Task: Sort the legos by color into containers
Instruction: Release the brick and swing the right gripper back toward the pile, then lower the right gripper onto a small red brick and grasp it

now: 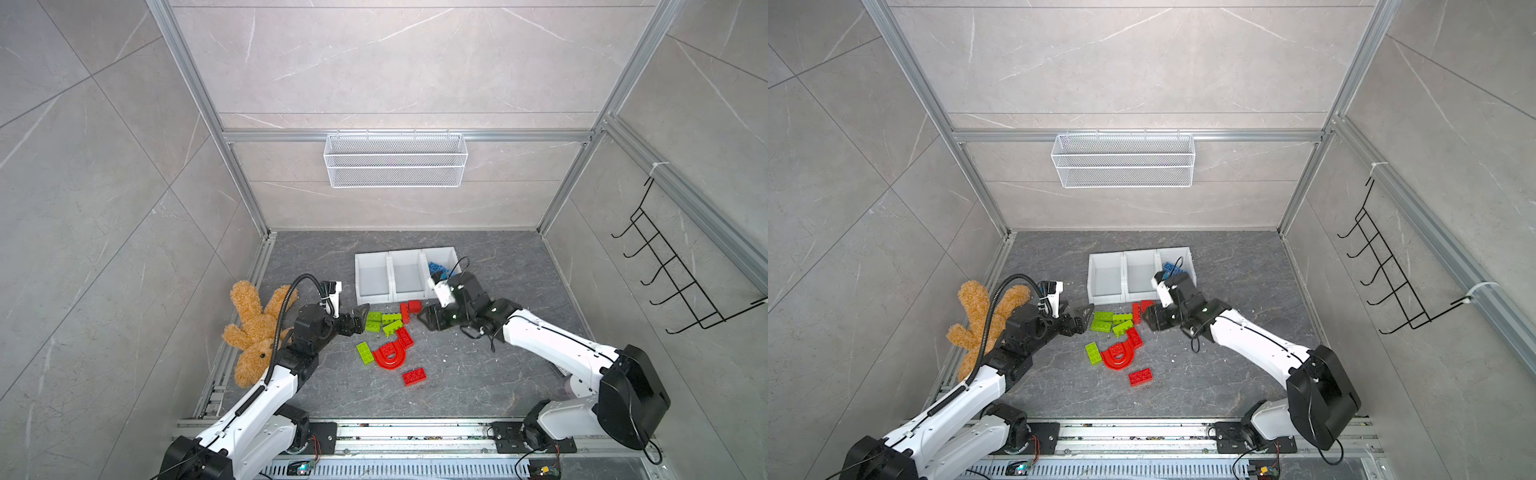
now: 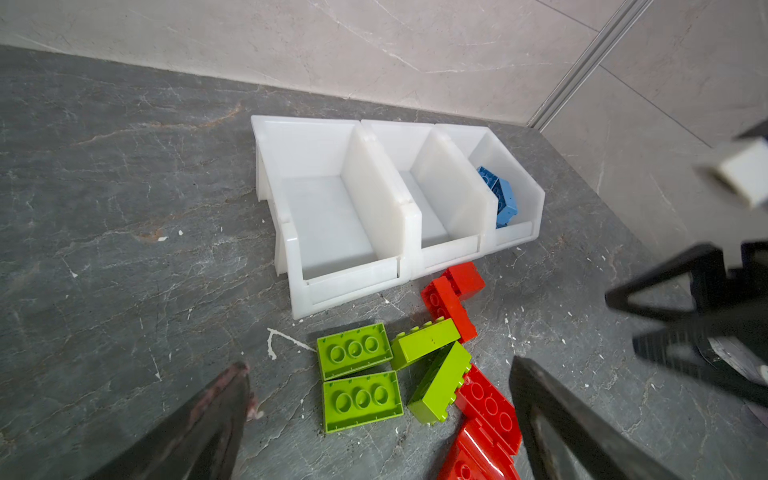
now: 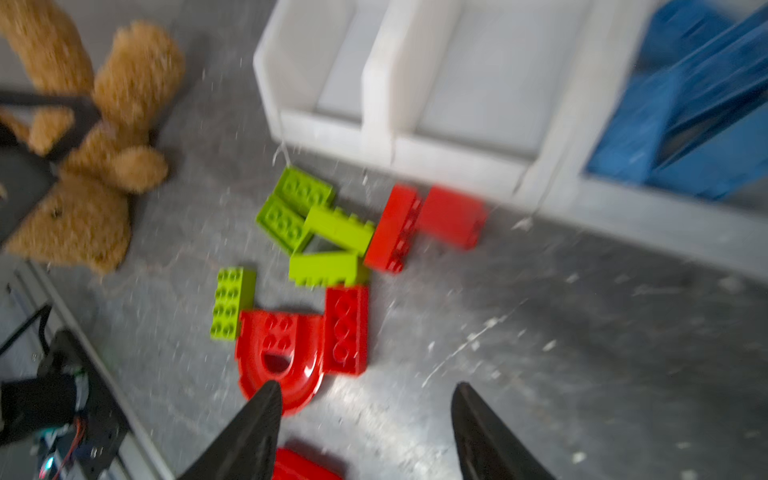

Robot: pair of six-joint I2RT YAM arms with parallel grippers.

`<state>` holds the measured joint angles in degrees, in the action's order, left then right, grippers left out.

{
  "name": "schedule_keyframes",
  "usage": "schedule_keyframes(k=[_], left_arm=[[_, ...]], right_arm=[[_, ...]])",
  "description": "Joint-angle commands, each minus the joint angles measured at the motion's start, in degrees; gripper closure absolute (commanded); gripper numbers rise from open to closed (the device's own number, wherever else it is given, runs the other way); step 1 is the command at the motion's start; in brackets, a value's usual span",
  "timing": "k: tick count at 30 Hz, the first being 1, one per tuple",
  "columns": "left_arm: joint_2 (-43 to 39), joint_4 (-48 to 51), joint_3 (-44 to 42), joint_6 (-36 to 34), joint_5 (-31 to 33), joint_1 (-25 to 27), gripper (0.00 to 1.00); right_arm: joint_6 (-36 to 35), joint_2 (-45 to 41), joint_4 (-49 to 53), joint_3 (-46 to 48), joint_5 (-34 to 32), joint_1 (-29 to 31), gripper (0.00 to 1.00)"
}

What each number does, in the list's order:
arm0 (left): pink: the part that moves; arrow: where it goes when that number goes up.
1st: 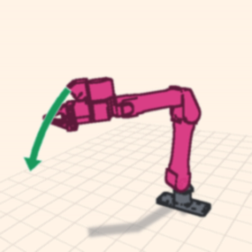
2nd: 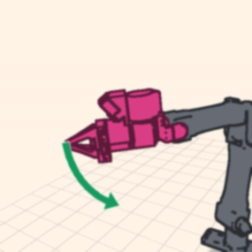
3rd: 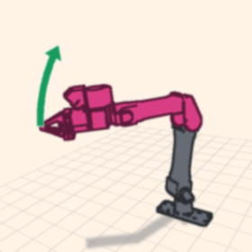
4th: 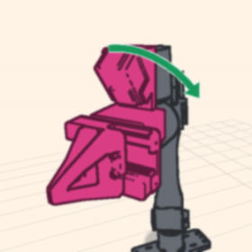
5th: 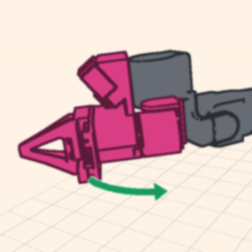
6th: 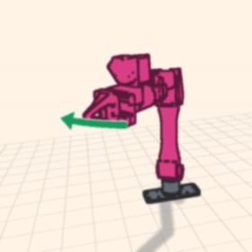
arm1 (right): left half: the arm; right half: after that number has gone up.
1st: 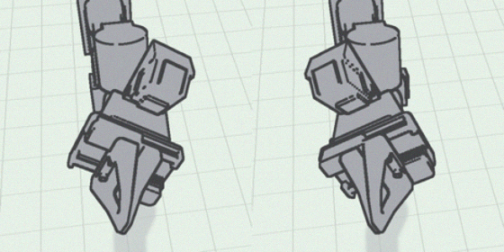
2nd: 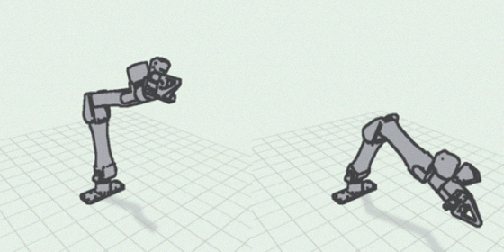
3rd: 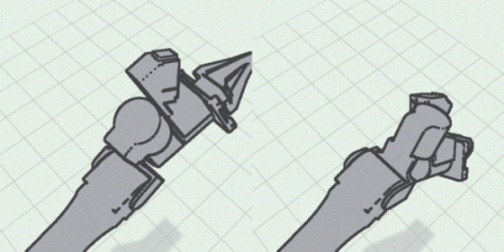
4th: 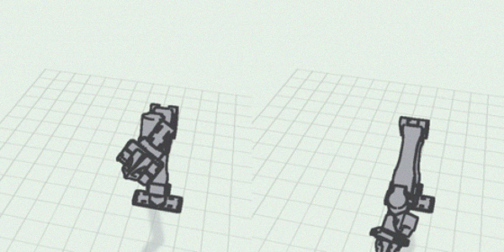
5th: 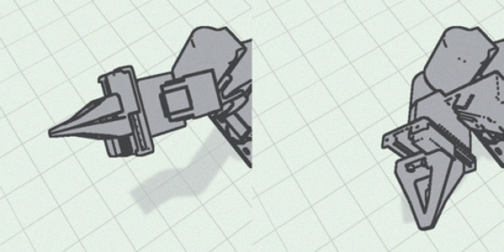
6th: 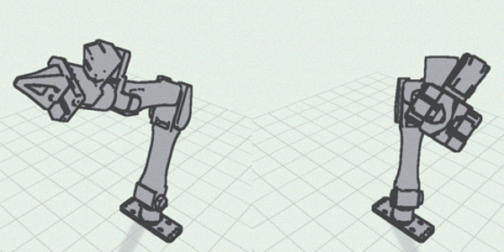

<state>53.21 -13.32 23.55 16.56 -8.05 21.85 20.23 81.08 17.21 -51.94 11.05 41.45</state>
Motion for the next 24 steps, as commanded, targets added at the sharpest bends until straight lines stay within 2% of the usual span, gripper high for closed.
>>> schedule_keyframes(k=[1,7,9,13,17,24], left_arm=[[0.36,-2.50,0.13,0.30,0.39,-0.14,0.00],[0.74,-2.49,0.24,0.11,0.71,-0.14,0.00],[1.19,-2.59,0.25,0.30,0.85,-0.14,0.00],[0.83,-2.77,-0.05,0.18,0.84,-0.14,0.00],[-0.05,-2.10,-0.15,-0.29,1.72,-0.14,0.00],[-0.46,-1.58,0.34,-0.38,1.17,-0.14,0.00]], right_arm=[[6.19,-0.04,2.80,2.69,-3.14,6.58,0.32],[-1.05,5.39,8.58,-0.92,-8.12,17.88,0.30],[-2.42,7.93,9.82,-2.65,-8.81,18.82,0.29],[-3.73,10.52,5.91,-3.38,-4.84,19.11,0.28],[-5.40,12.27,5.93,-3.75,-5.73,19.11,0.25],[-3.70,12.68,4.34,-1.46,-0.49,19.15,0.22]])
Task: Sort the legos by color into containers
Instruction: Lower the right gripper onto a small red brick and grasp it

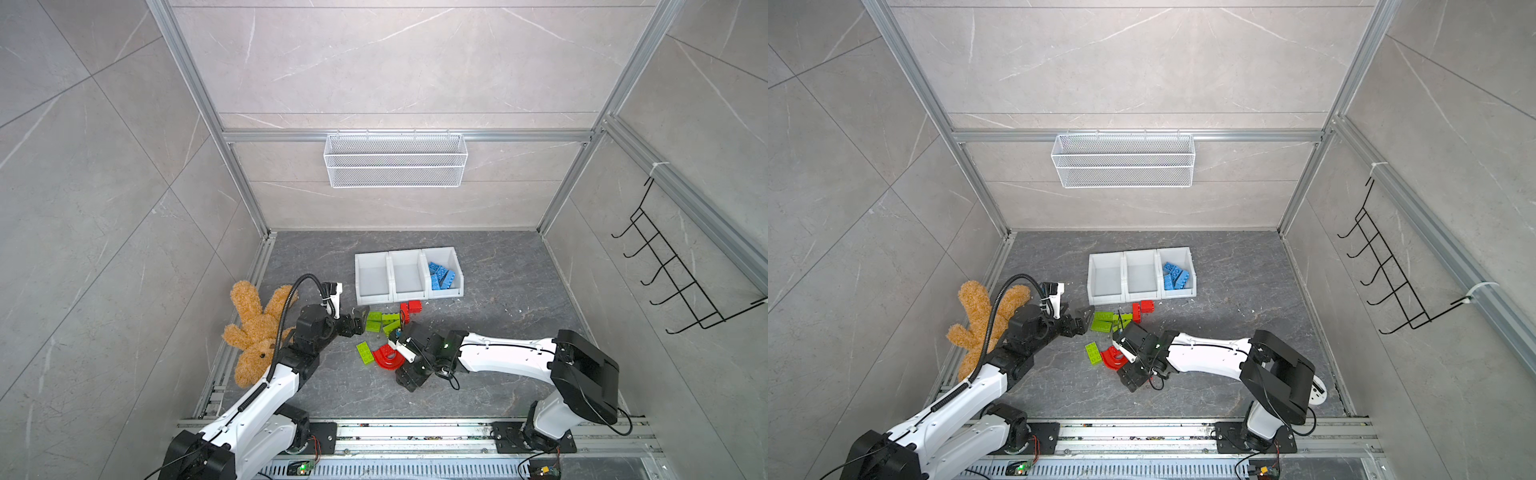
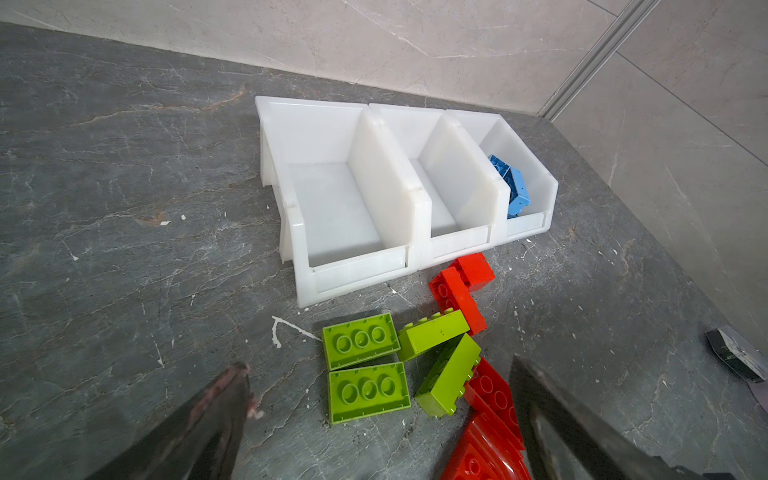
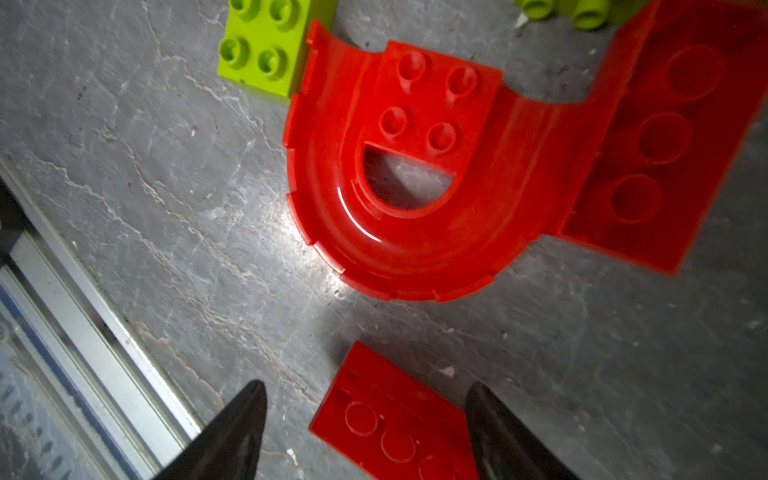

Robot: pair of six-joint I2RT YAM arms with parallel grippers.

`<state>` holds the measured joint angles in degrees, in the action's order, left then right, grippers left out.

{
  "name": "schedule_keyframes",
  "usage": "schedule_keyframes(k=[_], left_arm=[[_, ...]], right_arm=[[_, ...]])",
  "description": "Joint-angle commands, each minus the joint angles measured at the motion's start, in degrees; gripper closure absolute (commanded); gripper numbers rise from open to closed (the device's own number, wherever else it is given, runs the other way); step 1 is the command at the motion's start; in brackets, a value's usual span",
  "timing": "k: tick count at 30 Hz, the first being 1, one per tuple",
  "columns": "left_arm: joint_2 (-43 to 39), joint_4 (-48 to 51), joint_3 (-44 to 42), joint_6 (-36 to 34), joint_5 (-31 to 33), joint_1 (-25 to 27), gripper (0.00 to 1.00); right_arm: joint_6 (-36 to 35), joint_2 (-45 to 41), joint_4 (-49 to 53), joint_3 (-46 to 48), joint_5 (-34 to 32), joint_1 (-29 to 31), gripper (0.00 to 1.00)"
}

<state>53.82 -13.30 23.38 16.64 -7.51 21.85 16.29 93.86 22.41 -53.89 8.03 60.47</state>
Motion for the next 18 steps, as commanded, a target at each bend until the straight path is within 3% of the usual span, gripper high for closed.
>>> schedule_keyframes(k=[1,7,18], left_arm=[[-1.22,-1.48,0.49,-0.39,0.55,-0.14,0.00],[-2.54,-1.77,-0.13,-0.46,0.79,-0.14,0.00],[-2.56,-1.28,0.17,-0.56,0.85,-0.14,0.00]], right_arm=[[0.48,-0.78,-0.47,1.02,2.51,0.09,0.22],[3.24,-3.37,3.25,2.04,0.81,2.31,0.22],[4.19,-0.75,11.53,-1.85,-12.11,7.99,0.27]])
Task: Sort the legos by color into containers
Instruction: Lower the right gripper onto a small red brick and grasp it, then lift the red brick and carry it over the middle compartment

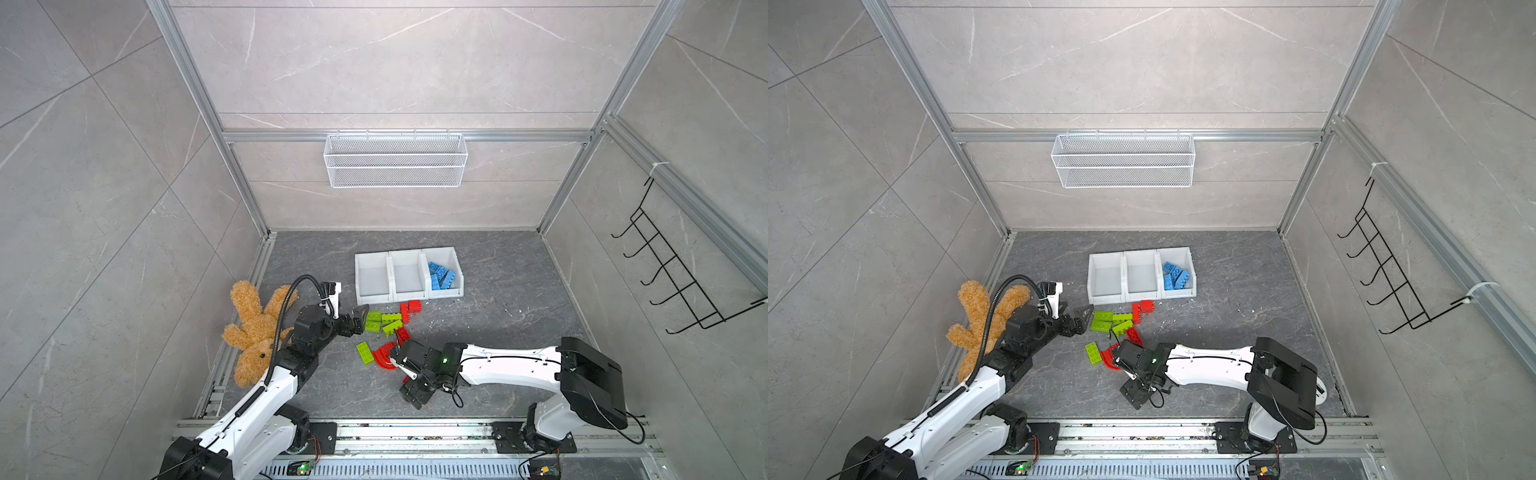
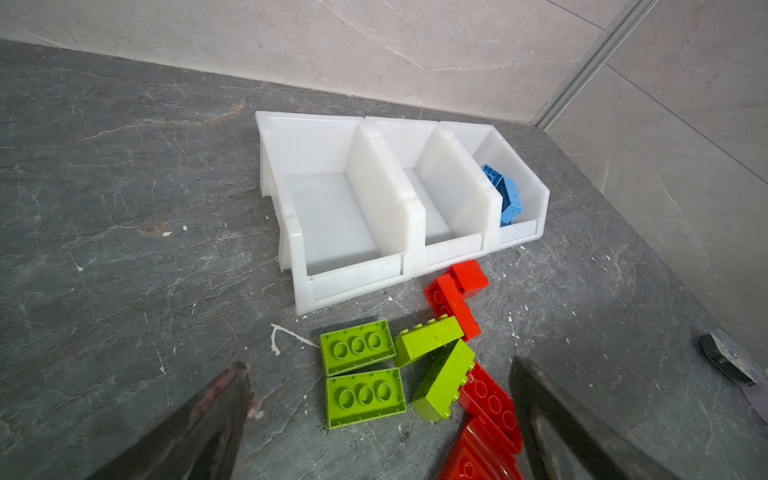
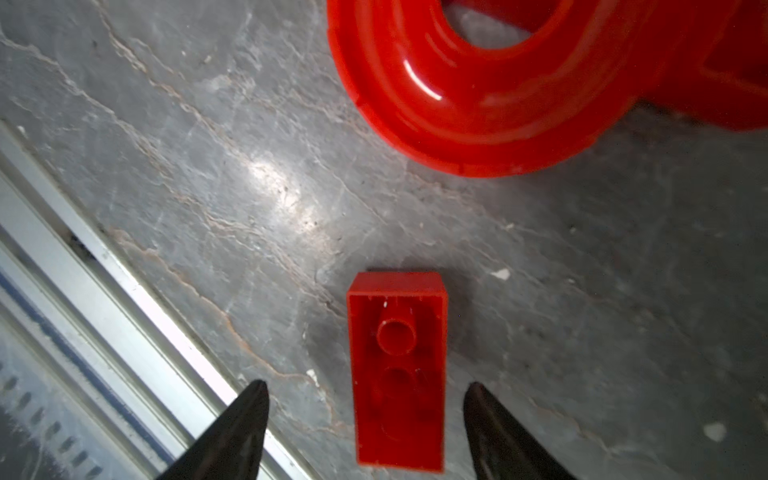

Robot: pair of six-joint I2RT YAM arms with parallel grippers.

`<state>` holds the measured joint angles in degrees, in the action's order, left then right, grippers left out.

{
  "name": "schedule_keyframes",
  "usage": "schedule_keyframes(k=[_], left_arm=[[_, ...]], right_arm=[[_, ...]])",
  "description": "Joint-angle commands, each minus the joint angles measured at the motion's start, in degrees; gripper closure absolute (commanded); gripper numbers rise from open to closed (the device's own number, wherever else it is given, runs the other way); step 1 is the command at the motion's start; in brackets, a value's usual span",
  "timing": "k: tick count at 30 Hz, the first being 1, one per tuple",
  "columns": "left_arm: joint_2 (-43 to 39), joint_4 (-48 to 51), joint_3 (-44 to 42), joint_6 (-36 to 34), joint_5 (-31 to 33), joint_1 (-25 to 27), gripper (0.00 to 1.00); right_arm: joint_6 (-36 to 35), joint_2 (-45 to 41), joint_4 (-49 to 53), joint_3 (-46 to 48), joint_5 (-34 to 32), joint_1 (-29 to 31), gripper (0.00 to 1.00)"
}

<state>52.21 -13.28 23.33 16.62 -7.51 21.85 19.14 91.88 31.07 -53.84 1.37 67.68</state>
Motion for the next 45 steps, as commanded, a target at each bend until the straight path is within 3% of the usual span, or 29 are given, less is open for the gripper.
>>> schedule_keyframes(k=[1,10,22,33,37,45], left_arm=[[-1.09,-1.38,0.04,-0.53,0.91,-0.14,0.00],[-0.31,-1.49,0.30,-0.53,0.83,-0.14,0.00],[-0.31,-1.57,0.19,-0.54,0.82,-0.14,0.00],[-0.82,-1.31,0.22,-0.54,1.00,-0.14,0.01],[-0.75,-1.31,0.16,-0.54,1.00,-0.14,0.00],[-0.99,-1.38,-0.01,-0.54,1.18,-0.14,0.00]], right_arm=[[1.57,1.44,2.23,-1.71,-5.89,0.76,0.28],[2.30,3.22,-2.91,-0.40,-4.47,1.10,0.38],[3.19,4.98,-2.25,-0.34,-7.16,1.22,0.52],[3.50,1.69,-6.68,0.63,-8.58,0.71,0.64],[1.91,0.44,-7.57,-1.61,-6.39,-2.26,0.66],[-1.49,0.79,-9.73,-7.63,-2.21,-14.21,0.67]])
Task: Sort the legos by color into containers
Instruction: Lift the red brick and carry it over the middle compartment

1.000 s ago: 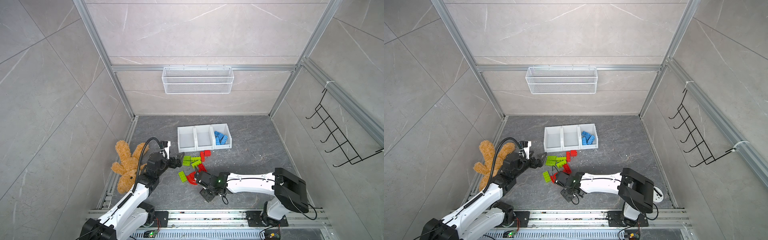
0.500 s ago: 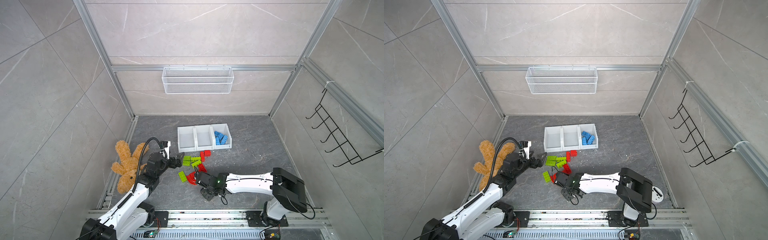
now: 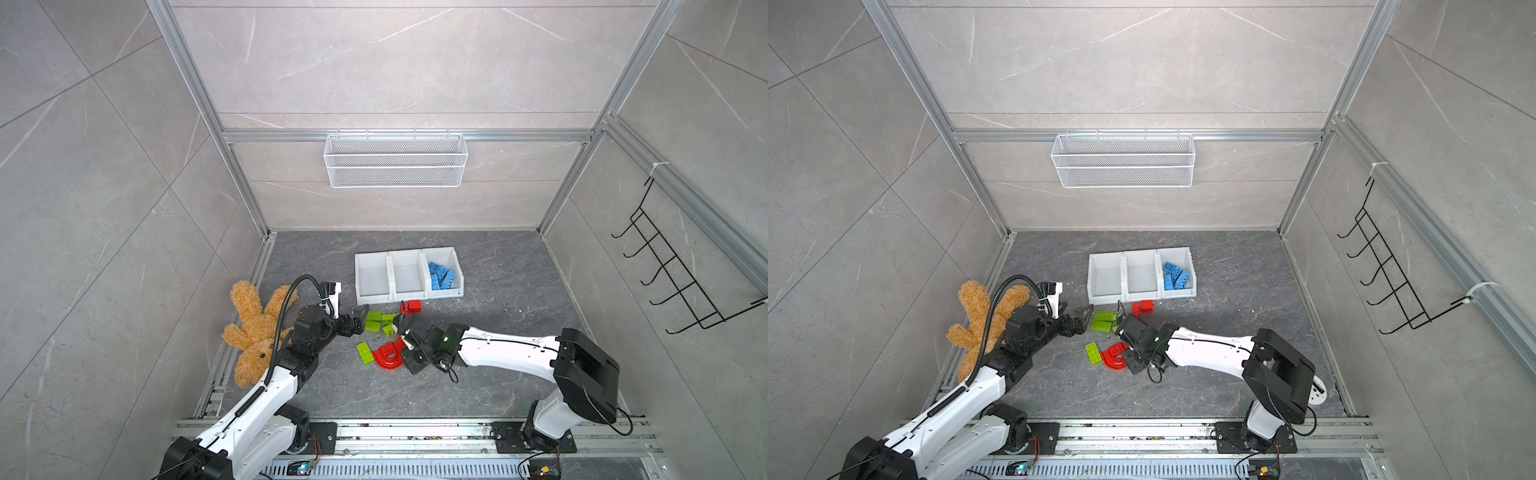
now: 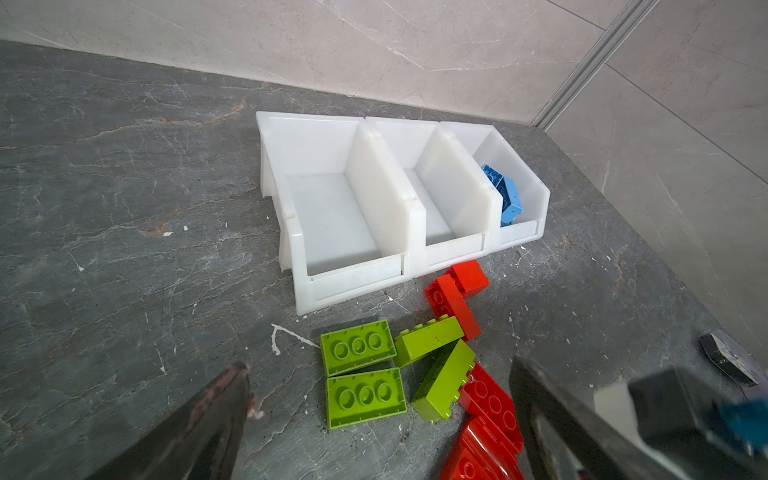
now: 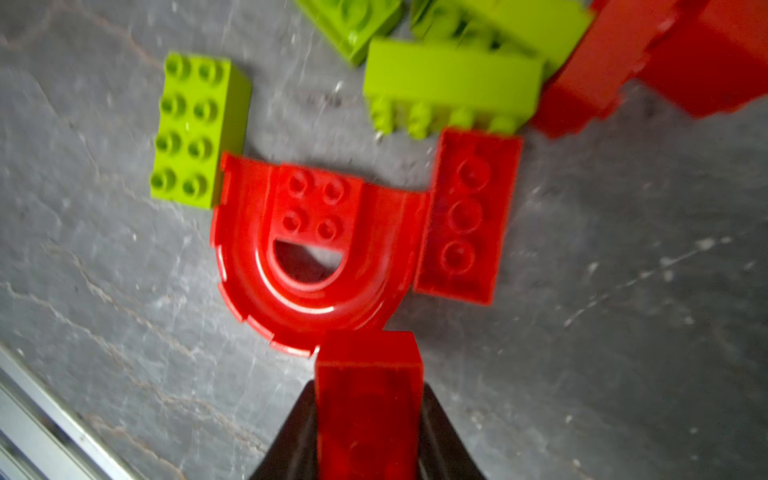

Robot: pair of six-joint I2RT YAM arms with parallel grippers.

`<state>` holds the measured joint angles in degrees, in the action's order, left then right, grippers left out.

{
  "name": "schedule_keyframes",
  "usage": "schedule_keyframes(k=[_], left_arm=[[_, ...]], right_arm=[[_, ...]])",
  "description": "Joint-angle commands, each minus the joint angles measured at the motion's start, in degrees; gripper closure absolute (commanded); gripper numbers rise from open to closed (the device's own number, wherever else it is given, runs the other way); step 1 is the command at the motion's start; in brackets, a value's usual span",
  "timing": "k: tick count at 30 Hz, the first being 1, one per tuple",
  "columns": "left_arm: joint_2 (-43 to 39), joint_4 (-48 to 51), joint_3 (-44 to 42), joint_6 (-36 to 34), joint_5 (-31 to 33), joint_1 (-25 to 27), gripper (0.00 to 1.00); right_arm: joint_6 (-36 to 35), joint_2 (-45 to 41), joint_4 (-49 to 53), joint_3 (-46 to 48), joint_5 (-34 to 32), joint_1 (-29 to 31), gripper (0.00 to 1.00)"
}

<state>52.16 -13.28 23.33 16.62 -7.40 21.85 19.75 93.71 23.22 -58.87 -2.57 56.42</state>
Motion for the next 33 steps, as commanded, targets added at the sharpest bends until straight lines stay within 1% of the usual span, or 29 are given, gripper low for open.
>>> schedule_keyframes(k=[1,5,7,10,16,23,33], left_arm=[[-0.75,-1.53,-0.03,-0.54,0.94,-0.14,0.00],[-0.15,-1.14,0.57,-0.27,0.21,-0.14,0.00],[-0.38,-1.20,0.51,-0.27,0.15,-0.14,0.00],[-0.67,-1.42,0.15,-0.27,0.43,-0.14,0.00],[0.26,-1.93,0.34,0.07,-0.15,-0.14,0.00],[-0.36,-1.61,0.15,-0.27,0.45,-0.14,0.00],[-0.17,-1.62,0.24,-0.14,0.15,-0.14,0.00]], right_arm=[[-2.62,-0.64,-2.54,-3.33,1.93,-4.26,0.67],[-3.88,2.15,-5.19,-6.74,2.50,-9.83,0.67],[-4.44,3.52,-6.30,-8.58,3.81,-11.99,0.67],[-4.49,5.51,-7.96,-10.70,4.79,-14.45,0.67],[-5.46,10.96,-7.91,-16.75,6.47,-18.82,0.67],[-5.81,16.06,-8.73,-22.11,7.08,-21.62,0.67],[-5.43,23.62,-10.59,-30.51,4.09,-23.00,0.67]])
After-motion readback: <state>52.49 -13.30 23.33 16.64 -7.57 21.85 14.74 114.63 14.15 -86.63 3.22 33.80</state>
